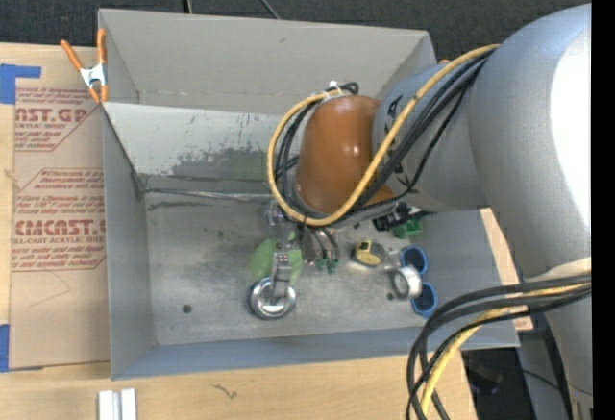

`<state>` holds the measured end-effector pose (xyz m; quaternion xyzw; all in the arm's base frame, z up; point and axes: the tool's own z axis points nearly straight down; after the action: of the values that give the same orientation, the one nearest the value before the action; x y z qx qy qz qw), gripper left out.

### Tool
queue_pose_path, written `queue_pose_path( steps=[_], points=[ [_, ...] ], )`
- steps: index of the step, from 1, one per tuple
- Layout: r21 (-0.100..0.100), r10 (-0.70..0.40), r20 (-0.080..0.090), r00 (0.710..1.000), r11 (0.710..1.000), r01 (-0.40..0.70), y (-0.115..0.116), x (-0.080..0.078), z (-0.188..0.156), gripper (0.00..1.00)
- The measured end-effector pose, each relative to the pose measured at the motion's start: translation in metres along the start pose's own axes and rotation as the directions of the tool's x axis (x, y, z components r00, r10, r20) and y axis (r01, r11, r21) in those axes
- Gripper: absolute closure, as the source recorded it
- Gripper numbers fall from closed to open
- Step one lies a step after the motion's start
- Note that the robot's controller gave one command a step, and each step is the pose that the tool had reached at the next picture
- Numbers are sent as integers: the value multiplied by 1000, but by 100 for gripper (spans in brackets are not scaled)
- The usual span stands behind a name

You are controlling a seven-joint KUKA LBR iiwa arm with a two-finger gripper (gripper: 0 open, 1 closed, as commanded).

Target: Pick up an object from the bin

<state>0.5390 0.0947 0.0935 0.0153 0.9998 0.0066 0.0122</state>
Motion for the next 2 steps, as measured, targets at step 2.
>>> queue_pose_path(
  steps=[2],
  points=[
    [4,-296,-33,955,955,296,-13,-20,-87,100]
  ],
)
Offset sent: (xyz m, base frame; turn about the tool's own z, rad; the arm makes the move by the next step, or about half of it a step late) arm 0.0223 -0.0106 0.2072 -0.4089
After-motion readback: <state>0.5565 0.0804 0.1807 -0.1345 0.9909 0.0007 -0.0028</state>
